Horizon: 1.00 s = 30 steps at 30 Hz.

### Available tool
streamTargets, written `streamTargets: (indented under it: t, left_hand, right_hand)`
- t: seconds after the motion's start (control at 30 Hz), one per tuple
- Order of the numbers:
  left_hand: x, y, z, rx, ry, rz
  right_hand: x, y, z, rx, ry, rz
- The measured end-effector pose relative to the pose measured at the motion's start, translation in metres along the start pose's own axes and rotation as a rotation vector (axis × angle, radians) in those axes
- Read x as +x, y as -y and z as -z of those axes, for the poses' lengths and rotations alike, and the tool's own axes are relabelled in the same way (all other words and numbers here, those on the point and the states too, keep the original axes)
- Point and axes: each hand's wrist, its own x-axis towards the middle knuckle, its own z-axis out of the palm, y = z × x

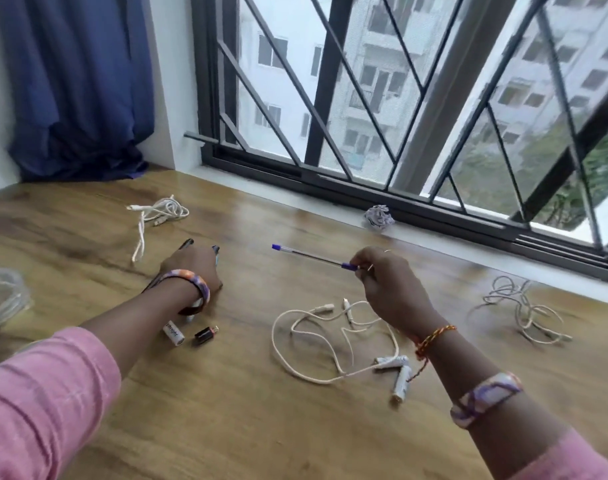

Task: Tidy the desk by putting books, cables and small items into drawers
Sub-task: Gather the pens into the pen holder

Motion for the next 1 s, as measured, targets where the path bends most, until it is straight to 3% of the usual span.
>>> streamTargets:
  t: [0.2, 0.37, 0.53, 0.73, 0.87, 1.0]
  left_hand:
    - [-0.005, -0.019, 0.001, -0.037, 0.105, -0.02]
    - [-0.028, -0.073, 0.028, -0.092, 0.013, -0.129]
    - [-0.069, -0.183, 0.074, -0.351, -0.051, -0.32]
    - [-0.146, -0.349, 0.104, -0.867, 0.144, -0.682]
    - [-0.206, -0.444, 0.111, -1.044, 0.162, -0.896]
    - [-0.255, -0.513, 0.124, -1.124, 0.123, -1.062]
  right_hand:
    - [-0.02, -0.032, 0.031, -0.022, -0.052, -0.058]
    - [-0.04, -0.072, 0.071, -0.044, -0.083, -0.061]
    - [-0.078, -0.132, 0.14, -0.062, -0.184, -0.107]
    - [-0.148, -0.22, 0.253, -0.15, -0.355, -0.261]
    - [-0.194, -0.26, 0.326, -0.329, -0.473, -0.379]
    - [-0.231, -0.288, 0.375, -0.517, -0.447, -0.475]
